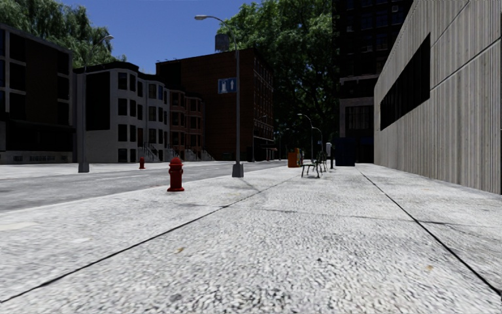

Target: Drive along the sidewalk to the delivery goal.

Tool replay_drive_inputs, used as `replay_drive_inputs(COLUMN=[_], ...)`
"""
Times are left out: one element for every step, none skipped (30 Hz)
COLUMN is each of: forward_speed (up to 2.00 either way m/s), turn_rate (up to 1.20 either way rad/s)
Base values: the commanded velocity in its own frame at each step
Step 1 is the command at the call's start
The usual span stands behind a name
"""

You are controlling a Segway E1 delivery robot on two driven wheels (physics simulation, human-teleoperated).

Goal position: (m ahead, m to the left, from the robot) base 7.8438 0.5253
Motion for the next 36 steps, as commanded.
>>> replay_drive_inputs(forward_speed=[2.00, 2.00, 2.00, 2.00, 2.00, 2.00, 2.00, 2.00, 2.00, 2.00, 2.00, 2.00, 2.00, 2.00, 2.00, 2.00, 2.00, 2.00, 2.00, 2.00, 1.99, 2.00, 2.00, 2.00, 2.00, 2.00, 2.00, 2.00, 2.00, 2.00, 2.00, 2.00, 2.00, 2.00, 2.00, 2.00], turn_rate=[0.00, 0.00, 0.00, 0.00, 0.00, 0.00, 0.00, 0.00, 0.00, 0.00, 0.00, 0.00, 0.00, 0.00, 0.00, 0.00, 0.00, 0.00, 0.00, 0.00, 0.00, 0.00, 0.00, 0.00, 0.00, 0.00, 0.00, 0.00, 0.00, 0.00, 0.00, 0.00, 0.00, 0.00, 0.00, 0.00])
